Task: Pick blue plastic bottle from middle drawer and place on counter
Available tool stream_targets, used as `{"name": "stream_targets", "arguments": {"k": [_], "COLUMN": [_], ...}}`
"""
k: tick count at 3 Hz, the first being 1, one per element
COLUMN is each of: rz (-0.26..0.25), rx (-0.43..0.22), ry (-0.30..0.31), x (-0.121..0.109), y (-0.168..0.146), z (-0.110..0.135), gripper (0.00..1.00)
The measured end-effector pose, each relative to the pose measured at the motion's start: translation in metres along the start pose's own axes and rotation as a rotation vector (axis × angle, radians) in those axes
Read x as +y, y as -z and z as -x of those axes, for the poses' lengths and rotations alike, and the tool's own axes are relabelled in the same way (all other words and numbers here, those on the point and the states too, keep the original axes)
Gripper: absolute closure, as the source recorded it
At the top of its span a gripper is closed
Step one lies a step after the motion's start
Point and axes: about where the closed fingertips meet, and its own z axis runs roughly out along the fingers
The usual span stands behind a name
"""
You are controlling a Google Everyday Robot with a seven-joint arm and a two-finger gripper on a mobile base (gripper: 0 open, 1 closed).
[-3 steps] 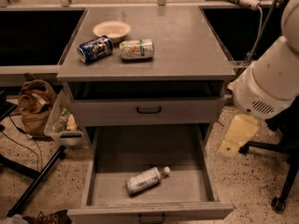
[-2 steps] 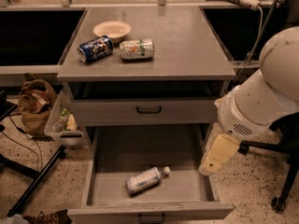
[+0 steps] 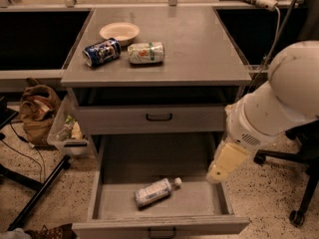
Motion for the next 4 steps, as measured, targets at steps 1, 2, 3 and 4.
{"name": "stream_targets", "arguments": {"k": [1, 2, 3, 4], "rz": [-0.039, -0.039, 0.032, 0.032], "rx": [-0.049, -0.088, -0.107, -0.107], "ry": [0.039, 0.069, 0.097, 0.097], "x": [-0.012, -0.020, -0.014, -0.014], "y": [-0.032, -0.065, -0.103, -0.103], "z": [0.020, 0.037, 0.046, 0.046], "gripper": [0.00, 0.00, 0.00, 0.00]}}
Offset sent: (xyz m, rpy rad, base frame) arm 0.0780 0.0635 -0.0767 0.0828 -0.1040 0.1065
